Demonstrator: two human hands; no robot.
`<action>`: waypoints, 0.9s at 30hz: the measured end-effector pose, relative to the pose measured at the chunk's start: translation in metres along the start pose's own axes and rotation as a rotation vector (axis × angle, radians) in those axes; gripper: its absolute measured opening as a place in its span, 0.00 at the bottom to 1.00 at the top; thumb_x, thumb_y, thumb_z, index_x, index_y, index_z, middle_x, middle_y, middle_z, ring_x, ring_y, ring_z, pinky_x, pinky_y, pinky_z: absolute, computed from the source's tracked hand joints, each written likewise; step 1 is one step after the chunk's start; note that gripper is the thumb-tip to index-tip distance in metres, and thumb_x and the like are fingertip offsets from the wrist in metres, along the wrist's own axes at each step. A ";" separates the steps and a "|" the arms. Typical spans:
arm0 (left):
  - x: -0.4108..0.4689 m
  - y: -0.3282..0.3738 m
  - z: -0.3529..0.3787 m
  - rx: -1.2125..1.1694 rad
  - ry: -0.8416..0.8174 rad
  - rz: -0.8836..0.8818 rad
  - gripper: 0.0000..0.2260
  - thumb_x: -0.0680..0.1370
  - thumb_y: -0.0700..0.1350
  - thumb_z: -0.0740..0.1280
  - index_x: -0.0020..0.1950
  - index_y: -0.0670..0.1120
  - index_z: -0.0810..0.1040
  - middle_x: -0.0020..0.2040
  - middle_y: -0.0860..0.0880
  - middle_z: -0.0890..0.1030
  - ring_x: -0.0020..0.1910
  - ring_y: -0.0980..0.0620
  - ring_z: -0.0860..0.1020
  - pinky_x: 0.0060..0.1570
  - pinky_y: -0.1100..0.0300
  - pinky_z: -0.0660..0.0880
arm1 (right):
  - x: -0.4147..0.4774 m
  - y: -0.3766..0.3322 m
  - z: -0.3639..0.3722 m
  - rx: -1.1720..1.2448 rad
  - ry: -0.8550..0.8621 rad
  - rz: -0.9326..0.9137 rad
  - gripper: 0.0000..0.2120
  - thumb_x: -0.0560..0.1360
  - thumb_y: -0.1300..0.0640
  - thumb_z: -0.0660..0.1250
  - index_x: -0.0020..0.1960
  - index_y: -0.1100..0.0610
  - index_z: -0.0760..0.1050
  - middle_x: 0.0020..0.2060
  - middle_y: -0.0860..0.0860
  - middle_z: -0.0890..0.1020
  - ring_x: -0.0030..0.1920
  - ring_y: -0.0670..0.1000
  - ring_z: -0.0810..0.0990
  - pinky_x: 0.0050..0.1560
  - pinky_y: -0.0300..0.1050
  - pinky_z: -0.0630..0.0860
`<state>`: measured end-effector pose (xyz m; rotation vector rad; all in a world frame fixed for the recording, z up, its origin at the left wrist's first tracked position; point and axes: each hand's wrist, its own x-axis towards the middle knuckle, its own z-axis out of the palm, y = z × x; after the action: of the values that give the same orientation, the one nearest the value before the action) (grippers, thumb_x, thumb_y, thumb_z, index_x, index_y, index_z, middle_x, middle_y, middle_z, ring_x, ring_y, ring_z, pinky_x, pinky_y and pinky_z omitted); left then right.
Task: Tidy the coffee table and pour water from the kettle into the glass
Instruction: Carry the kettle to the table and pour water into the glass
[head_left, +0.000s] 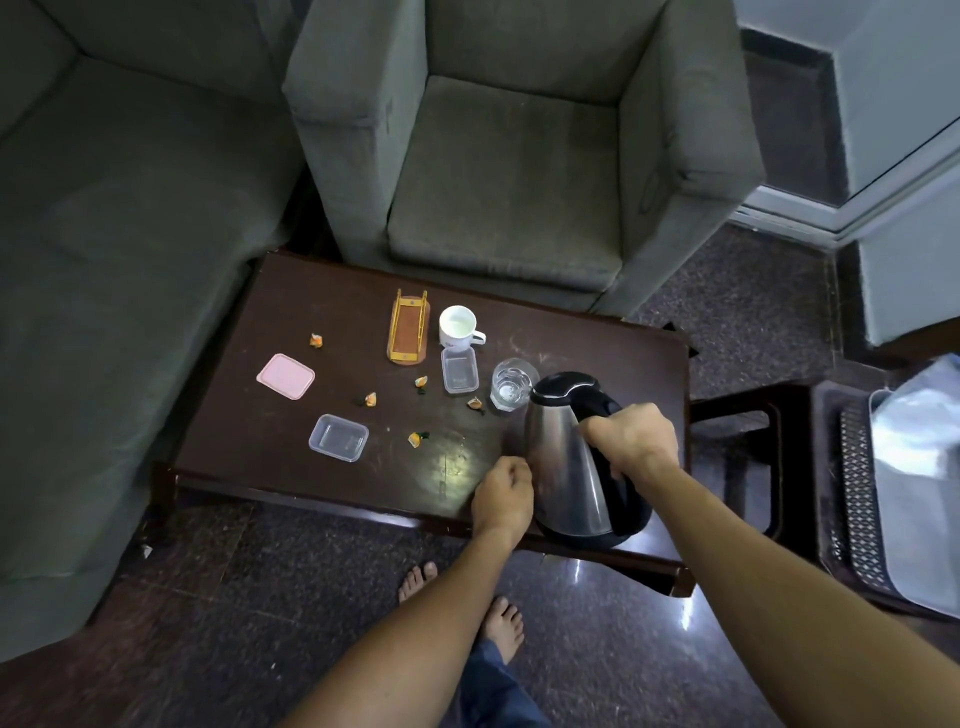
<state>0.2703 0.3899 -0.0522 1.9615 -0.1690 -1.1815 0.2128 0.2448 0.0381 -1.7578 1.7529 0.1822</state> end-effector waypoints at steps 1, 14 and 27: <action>0.000 0.000 0.000 -0.003 -0.004 -0.003 0.13 0.84 0.49 0.58 0.60 0.49 0.80 0.55 0.48 0.85 0.56 0.44 0.82 0.60 0.47 0.78 | 0.000 0.000 0.001 -0.002 0.002 0.000 0.12 0.59 0.47 0.68 0.33 0.55 0.80 0.20 0.50 0.81 0.25 0.54 0.84 0.34 0.45 0.82; -0.004 0.002 -0.003 -0.019 -0.013 -0.014 0.12 0.84 0.50 0.59 0.59 0.49 0.80 0.54 0.48 0.85 0.56 0.45 0.83 0.61 0.47 0.78 | 0.002 0.001 0.002 0.003 0.006 0.007 0.12 0.60 0.47 0.69 0.32 0.56 0.81 0.18 0.47 0.79 0.22 0.52 0.82 0.29 0.40 0.77; -0.003 0.002 -0.003 -0.015 -0.026 -0.009 0.11 0.84 0.49 0.59 0.58 0.49 0.80 0.53 0.47 0.85 0.55 0.44 0.82 0.59 0.47 0.79 | 0.002 0.002 -0.003 -0.024 -0.021 0.000 0.12 0.61 0.48 0.69 0.32 0.57 0.81 0.18 0.48 0.79 0.20 0.51 0.81 0.30 0.42 0.79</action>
<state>0.2715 0.3917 -0.0480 1.9363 -0.1641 -1.2115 0.2099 0.2420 0.0387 -1.7668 1.7432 0.2221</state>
